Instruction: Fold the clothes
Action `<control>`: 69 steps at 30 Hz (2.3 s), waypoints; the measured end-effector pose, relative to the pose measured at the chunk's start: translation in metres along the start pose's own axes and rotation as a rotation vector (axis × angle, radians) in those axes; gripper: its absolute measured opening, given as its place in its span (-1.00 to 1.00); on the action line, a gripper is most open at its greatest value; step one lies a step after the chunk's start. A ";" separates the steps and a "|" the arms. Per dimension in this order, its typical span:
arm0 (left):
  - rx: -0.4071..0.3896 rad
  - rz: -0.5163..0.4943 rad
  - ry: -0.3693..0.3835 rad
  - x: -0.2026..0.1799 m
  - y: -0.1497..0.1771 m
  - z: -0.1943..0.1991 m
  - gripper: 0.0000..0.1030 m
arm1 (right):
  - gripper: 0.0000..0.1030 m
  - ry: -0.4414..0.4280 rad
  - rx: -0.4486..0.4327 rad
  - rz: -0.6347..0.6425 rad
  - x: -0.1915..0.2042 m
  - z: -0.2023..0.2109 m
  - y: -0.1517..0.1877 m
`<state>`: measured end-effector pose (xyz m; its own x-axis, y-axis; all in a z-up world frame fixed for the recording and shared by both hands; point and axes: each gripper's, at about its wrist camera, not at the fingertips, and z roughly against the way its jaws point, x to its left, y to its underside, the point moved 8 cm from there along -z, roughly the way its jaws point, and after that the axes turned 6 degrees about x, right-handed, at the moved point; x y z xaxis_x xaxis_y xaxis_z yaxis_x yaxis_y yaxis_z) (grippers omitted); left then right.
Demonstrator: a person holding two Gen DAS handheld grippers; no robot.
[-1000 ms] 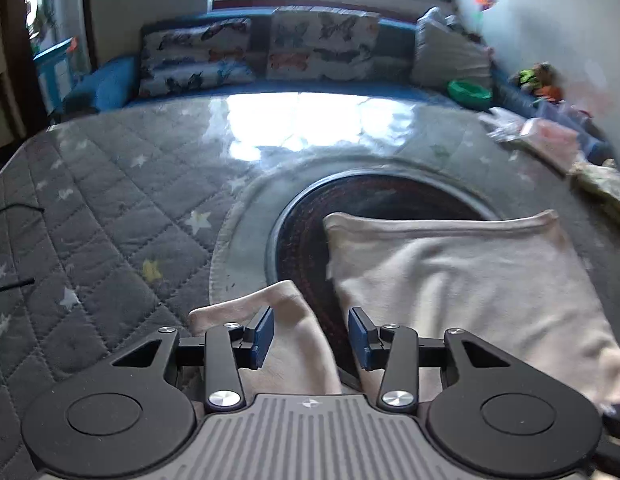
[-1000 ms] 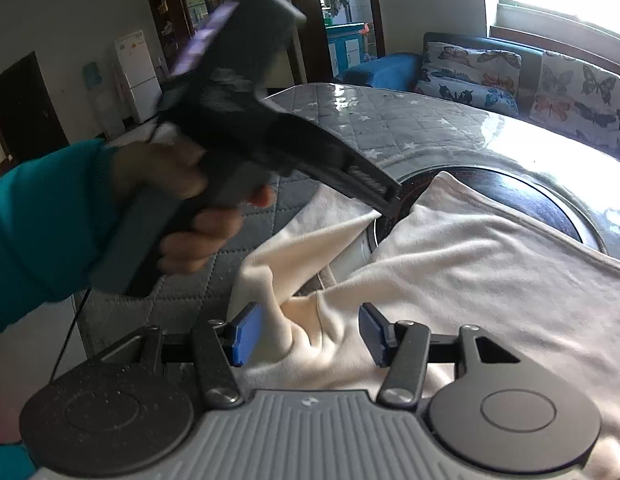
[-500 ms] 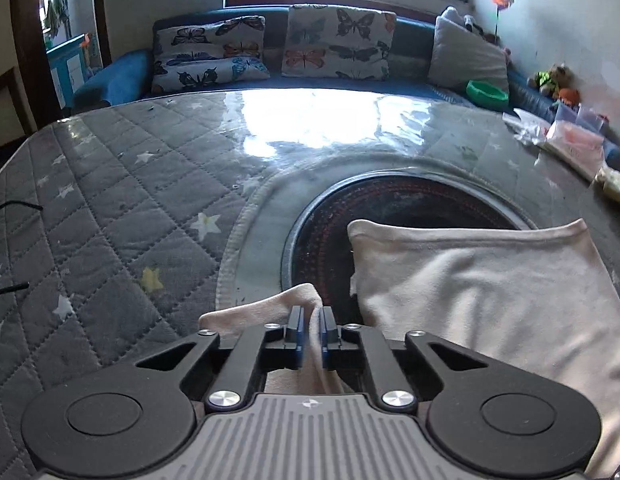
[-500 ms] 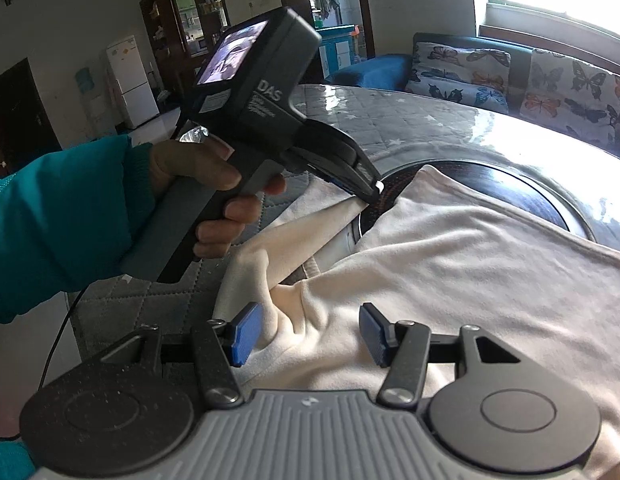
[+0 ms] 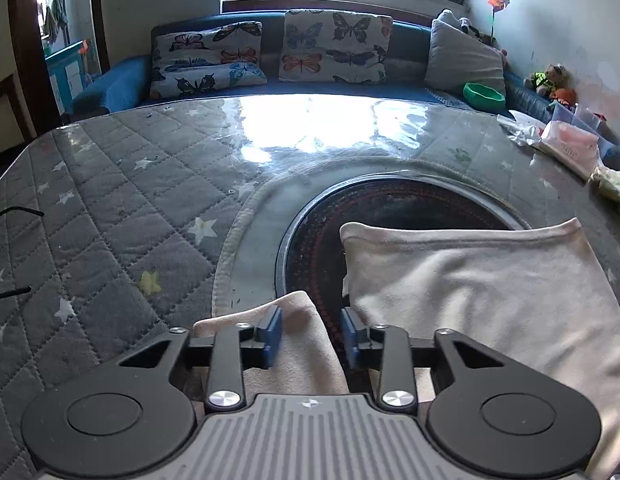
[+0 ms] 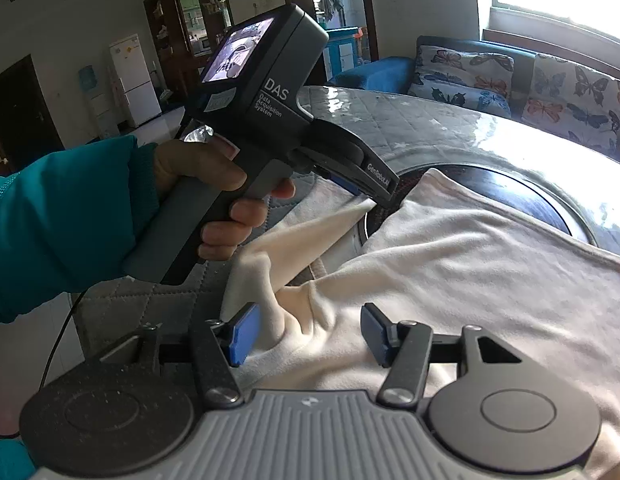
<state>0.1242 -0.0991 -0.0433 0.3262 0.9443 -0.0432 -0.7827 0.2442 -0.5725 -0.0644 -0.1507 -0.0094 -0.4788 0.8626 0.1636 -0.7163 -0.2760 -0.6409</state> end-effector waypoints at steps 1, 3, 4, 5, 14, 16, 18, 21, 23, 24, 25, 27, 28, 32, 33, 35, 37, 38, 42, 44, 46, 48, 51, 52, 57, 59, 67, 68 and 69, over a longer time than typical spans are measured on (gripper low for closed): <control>0.000 -0.002 -0.002 0.000 0.000 -0.001 -0.30 | 0.10 0.000 0.000 -0.002 -0.001 0.000 0.000; -0.001 -0.006 -0.007 0.000 0.000 -0.003 -0.31 | 0.10 0.001 -0.001 -0.007 -0.002 0.000 0.001; -0.003 -0.010 -0.009 0.000 0.000 -0.003 -0.34 | 0.10 0.001 -0.002 -0.009 -0.002 0.001 0.001; -0.006 -0.017 -0.015 0.000 0.000 -0.004 -0.47 | 0.10 0.001 -0.003 -0.011 -0.002 0.001 0.002; -0.075 0.065 0.016 0.031 0.004 0.017 -0.93 | 0.11 0.013 -0.010 -0.005 -0.002 0.007 0.002; -0.109 0.107 0.027 0.044 0.006 0.031 -0.94 | 0.11 0.015 -0.011 -0.001 -0.001 0.008 0.001; -0.149 0.154 0.044 0.059 0.010 0.049 -0.94 | 0.11 0.013 -0.011 0.007 0.003 0.008 0.000; -0.206 0.220 0.060 0.080 0.021 0.077 -0.94 | 0.11 0.008 -0.010 0.023 0.010 0.007 -0.003; -0.240 0.253 0.061 0.093 0.032 0.096 -0.94 | 0.11 -0.003 -0.008 0.042 0.017 0.006 -0.005; -0.259 0.271 0.063 0.099 0.039 0.107 -0.94 | 0.11 -0.008 -0.006 0.054 0.021 0.004 -0.005; -0.276 0.284 0.063 0.105 0.047 0.117 -0.94 | 0.11 -0.011 -0.005 0.065 0.024 0.003 -0.006; -0.315 0.307 0.062 0.116 0.062 0.138 -0.94 | 0.11 -0.025 0.004 0.085 0.031 -0.001 -0.006; -0.338 0.315 0.062 0.122 0.071 0.148 -0.94 | 0.11 -0.029 0.009 0.092 0.034 -0.002 -0.006; -0.398 0.333 0.028 0.142 0.105 0.170 -0.94 | 0.13 -0.057 0.042 0.119 0.045 -0.013 -0.002; -0.388 0.342 0.004 0.148 0.115 0.169 -0.94 | 0.13 -0.066 0.054 0.122 0.048 -0.016 0.001; -0.350 0.379 -0.020 0.158 0.129 0.161 -0.94 | 0.13 -0.084 0.085 0.131 0.053 -0.023 0.008; -0.317 0.409 -0.047 0.168 0.141 0.153 -0.94 | 0.13 -0.108 0.119 0.147 0.061 -0.029 0.016; -0.310 0.417 -0.057 0.171 0.145 0.152 -0.93 | 0.14 -0.115 0.129 0.157 0.065 -0.031 0.019; -0.292 0.448 -0.091 0.183 0.157 0.152 -0.93 | 0.14 -0.148 0.150 0.195 0.077 -0.031 0.027; -0.293 0.457 -0.107 0.187 0.161 0.156 -0.93 | 0.13 -0.155 0.135 0.200 0.079 -0.025 0.026; -0.277 0.465 -0.148 0.196 0.168 0.158 -0.93 | 0.14 -0.145 0.105 0.190 0.075 -0.019 0.021; -0.259 0.492 -0.168 0.206 0.171 0.158 -0.93 | 0.14 -0.131 0.087 0.160 0.068 -0.016 0.015; -0.259 0.476 -0.152 0.203 0.163 0.162 -0.88 | 0.14 -0.085 0.084 0.126 0.054 -0.017 0.011; -0.261 0.451 -0.145 0.197 0.156 0.163 -0.84 | 0.14 -0.076 0.094 0.118 0.050 -0.018 0.012; -0.223 0.335 -0.124 0.169 0.123 0.139 -0.33 | 0.14 -0.061 0.123 0.109 0.043 -0.022 0.018; -0.189 0.319 -0.115 0.166 0.114 0.122 -0.32 | 0.14 -0.060 0.123 0.113 0.044 -0.022 0.019; -0.141 0.160 -0.240 0.158 0.102 0.082 -0.46 | 0.17 -0.038 0.107 0.094 0.034 -0.015 0.019; -0.143 0.158 -0.252 0.160 0.100 0.080 -0.46 | 0.17 -0.039 0.111 0.087 0.033 -0.017 0.019; -0.142 0.156 -0.270 0.162 0.099 0.079 -0.46 | 0.17 -0.040 0.117 0.081 0.032 -0.019 0.020</control>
<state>0.0575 0.0958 -0.0424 0.0417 0.9968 0.0681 -0.7243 0.0771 -0.6852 -0.0843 -0.1201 -0.0313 -0.5558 0.8183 0.1464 -0.7277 -0.3938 -0.5616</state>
